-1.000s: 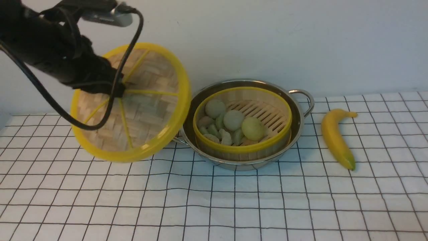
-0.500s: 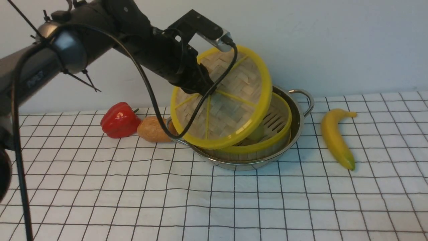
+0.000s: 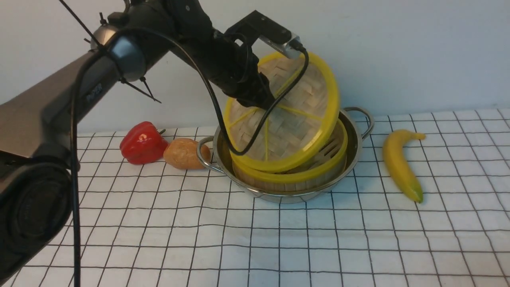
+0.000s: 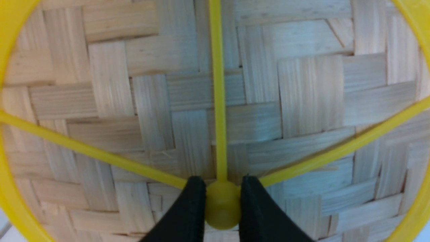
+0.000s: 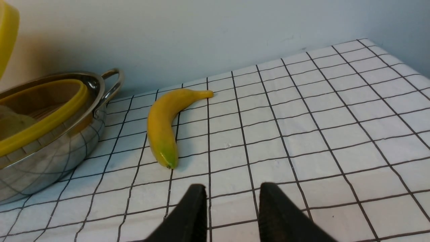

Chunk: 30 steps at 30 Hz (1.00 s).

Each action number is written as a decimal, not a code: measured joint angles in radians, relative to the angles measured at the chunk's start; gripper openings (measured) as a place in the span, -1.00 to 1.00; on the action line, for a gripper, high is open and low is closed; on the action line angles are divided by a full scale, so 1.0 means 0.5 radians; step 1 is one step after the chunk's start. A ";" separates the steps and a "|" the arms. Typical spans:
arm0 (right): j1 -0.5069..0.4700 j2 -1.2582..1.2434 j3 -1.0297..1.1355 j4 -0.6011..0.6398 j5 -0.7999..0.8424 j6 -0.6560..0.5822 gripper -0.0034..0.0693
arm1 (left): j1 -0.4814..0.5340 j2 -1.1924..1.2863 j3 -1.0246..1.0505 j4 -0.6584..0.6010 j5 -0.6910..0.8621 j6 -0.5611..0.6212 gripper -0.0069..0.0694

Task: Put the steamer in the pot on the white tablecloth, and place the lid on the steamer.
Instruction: 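Place the yellow bamboo steamer lid onto the steamer in the pot with the left gripper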

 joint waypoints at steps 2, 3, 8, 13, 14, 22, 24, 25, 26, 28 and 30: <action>0.000 0.000 0.000 0.000 0.000 0.000 -0.25 | -0.004 0.000 -0.032 0.024 0.042 -0.051 -0.51; 0.000 0.000 0.000 0.000 0.000 0.000 -0.25 | -0.009 0.000 -0.048 0.030 0.063 -0.064 -0.51; 0.000 0.000 0.000 0.000 0.000 0.000 -0.25 | -0.035 0.005 -0.145 0.126 0.251 -0.175 -0.51; 0.000 0.000 0.000 0.000 0.000 0.000 -0.25 | -0.057 0.007 -0.197 0.197 0.280 -0.256 -0.51; 0.000 0.000 0.000 0.000 0.000 0.000 -0.25 | -0.057 0.009 -0.199 0.203 0.280 -0.258 -0.51; 0.000 0.000 0.000 0.004 0.000 0.000 -0.25 | -0.057 0.111 -0.202 0.211 0.260 -0.251 -0.51; 0.000 0.000 0.000 0.004 0.000 0.000 -0.25 | -0.057 0.137 -0.202 0.185 0.218 -0.214 -0.51; 0.000 0.000 0.000 0.004 0.000 0.000 -0.25 | -0.057 0.142 -0.202 0.168 0.202 -0.198 -0.51; 0.000 0.000 0.000 0.004 0.000 0.000 -0.25 | -0.057 0.142 -0.202 0.158 0.199 -0.190 -0.51; 0.000 0.000 0.000 0.004 0.000 0.000 -0.25 | -0.057 0.142 -0.202 0.096 0.171 -0.137 -0.51; 0.000 0.000 0.000 0.004 0.000 0.000 -0.25 | -0.057 0.147 -0.202 0.070 0.171 -0.117 -0.51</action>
